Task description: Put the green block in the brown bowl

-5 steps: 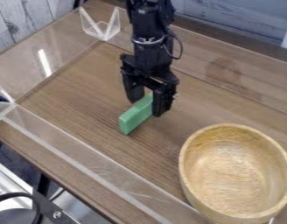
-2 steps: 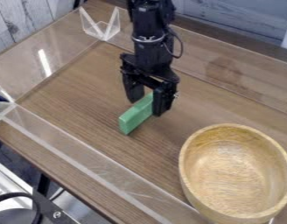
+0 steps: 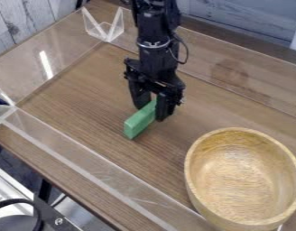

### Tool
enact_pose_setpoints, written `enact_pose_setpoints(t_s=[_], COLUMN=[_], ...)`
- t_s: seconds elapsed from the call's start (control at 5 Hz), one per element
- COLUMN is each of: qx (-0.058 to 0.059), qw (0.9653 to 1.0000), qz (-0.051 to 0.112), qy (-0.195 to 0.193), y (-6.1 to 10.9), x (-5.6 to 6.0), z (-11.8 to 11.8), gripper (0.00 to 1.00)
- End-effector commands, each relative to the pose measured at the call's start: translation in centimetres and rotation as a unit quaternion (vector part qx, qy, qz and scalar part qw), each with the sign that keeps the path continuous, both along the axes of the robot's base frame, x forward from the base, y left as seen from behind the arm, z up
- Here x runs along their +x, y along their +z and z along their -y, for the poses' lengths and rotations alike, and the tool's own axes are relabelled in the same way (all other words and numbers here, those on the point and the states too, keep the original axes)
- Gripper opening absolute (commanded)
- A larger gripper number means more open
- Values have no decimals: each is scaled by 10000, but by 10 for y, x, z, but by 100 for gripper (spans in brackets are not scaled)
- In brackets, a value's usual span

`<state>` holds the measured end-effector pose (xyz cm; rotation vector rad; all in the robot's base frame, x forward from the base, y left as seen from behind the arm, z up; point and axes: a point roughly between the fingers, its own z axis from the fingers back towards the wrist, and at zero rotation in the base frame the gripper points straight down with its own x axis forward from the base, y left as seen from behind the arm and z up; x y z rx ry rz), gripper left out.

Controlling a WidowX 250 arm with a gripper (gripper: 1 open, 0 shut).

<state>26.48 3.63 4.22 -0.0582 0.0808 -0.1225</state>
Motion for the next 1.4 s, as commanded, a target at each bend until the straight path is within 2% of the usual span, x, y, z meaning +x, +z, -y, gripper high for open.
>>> enact_pose_setpoints(t_s=[0.0,0.2,0.6,0.8,1.0,1.2], qx=[54,20,-57,-77,-76,-84], qw=[9995,9994,9984,9980,9983,9986], qz=[308,352,554,615,571,518], qy=[47,66,113,139,46,-48], y=[14,23,51,59,49,42], x=[13,14,19,22,20,17], z=[-4,-5,-5,-7,-8,-8], gripper=[0,0,0,0,100,100])
